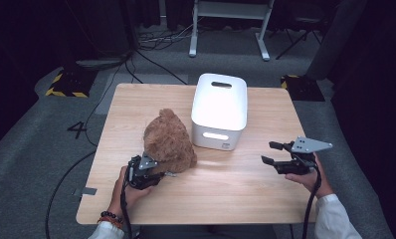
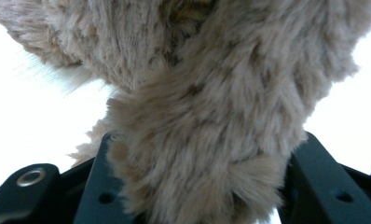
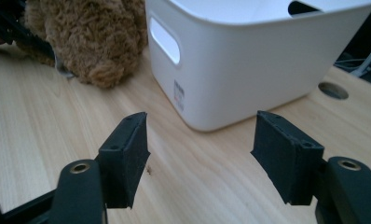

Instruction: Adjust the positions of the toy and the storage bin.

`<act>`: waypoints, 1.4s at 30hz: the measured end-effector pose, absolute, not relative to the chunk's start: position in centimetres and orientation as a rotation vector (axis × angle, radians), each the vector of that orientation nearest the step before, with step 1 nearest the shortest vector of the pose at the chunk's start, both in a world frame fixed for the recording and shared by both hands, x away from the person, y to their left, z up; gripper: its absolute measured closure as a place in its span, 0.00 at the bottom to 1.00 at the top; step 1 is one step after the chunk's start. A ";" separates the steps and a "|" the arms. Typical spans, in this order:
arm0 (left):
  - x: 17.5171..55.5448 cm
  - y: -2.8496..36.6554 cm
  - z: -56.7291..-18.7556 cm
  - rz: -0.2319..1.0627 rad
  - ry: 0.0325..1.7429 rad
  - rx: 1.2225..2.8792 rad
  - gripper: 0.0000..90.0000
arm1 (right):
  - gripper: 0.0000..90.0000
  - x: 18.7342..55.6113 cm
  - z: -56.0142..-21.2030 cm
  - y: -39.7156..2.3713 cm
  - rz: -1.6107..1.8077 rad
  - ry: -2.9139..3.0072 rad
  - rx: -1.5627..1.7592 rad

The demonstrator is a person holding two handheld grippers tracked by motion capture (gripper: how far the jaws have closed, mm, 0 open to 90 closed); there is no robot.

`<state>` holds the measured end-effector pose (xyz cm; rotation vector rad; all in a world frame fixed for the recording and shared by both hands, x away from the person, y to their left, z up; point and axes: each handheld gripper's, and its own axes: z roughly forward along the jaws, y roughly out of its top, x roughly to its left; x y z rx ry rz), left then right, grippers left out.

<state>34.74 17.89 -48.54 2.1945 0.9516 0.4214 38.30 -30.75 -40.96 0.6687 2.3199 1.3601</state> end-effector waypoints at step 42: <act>34.9 17.8 -48.6 0.391 0.961 2.190 0.64 | 0.49 43.5 -35.9 -20.4 1.363 2.424 0.473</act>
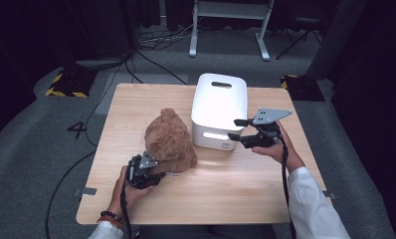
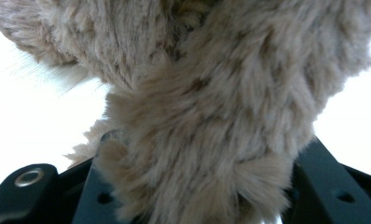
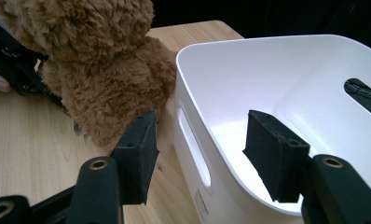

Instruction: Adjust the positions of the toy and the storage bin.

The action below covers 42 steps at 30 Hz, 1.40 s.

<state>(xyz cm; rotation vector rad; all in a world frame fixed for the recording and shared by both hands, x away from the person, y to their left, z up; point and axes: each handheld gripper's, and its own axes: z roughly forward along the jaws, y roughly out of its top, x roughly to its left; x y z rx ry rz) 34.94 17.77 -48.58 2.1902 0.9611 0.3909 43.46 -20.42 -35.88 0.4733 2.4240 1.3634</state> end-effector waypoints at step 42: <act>34.9 17.5 -48.7 0.410 0.959 2.188 0.61 | 0.97 45.7 -37.4 -18.3 1.191 2.649 0.278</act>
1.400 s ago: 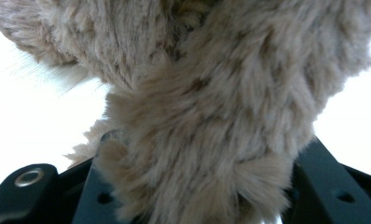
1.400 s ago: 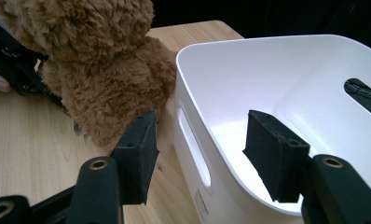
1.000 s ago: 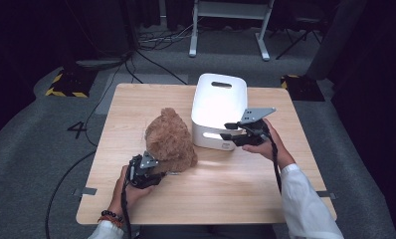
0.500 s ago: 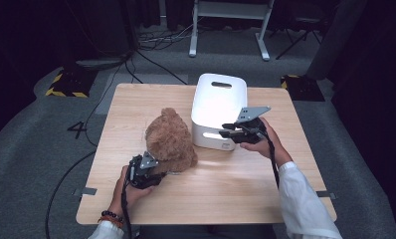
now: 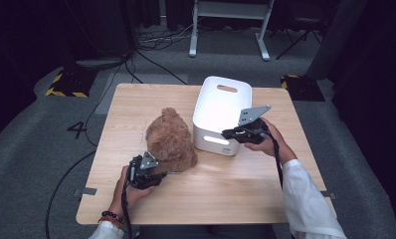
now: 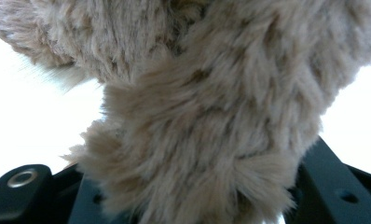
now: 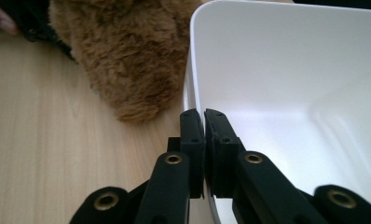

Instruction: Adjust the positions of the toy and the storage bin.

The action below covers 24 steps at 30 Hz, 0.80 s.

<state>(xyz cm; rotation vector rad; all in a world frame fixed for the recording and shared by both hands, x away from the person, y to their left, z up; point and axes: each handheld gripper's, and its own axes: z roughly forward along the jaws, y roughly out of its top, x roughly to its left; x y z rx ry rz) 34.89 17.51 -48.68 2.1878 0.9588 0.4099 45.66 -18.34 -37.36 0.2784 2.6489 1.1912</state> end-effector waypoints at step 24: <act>34.9 17.1 -48.7 0.410 0.970 2.193 0.60 | 0.97 38.5 -37.1 -24.4 1.205 2.715 -0.095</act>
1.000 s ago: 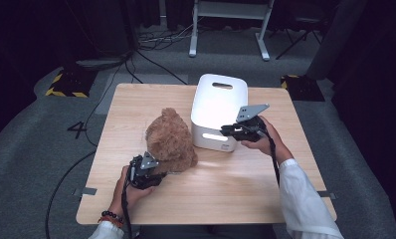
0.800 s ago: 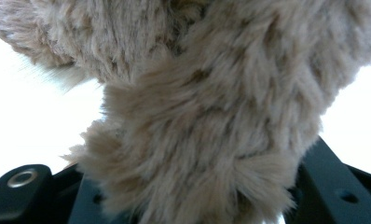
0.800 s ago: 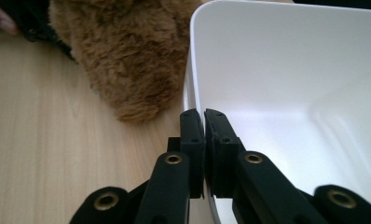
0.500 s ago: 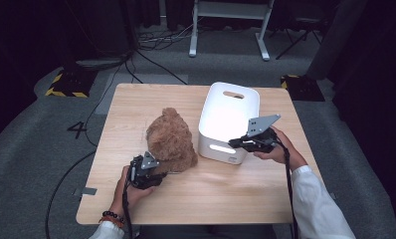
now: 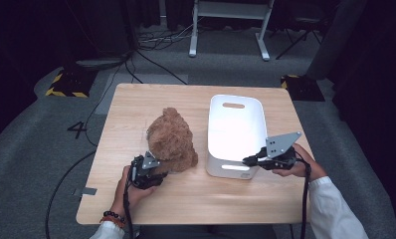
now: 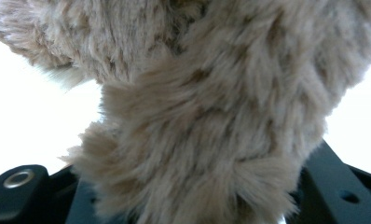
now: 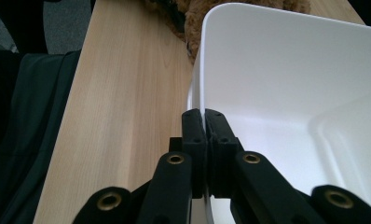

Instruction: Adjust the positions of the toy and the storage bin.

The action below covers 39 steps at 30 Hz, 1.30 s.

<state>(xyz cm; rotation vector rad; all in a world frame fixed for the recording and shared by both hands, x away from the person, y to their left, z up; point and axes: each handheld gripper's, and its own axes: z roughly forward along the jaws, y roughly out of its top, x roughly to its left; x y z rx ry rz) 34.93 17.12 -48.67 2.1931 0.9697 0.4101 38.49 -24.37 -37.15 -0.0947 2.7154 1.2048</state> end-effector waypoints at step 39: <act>34.5 16.5 -48.1 0.423 1.043 2.085 0.30 | 0.24 40.2 -39.6 -28.7 1.193 2.304 0.818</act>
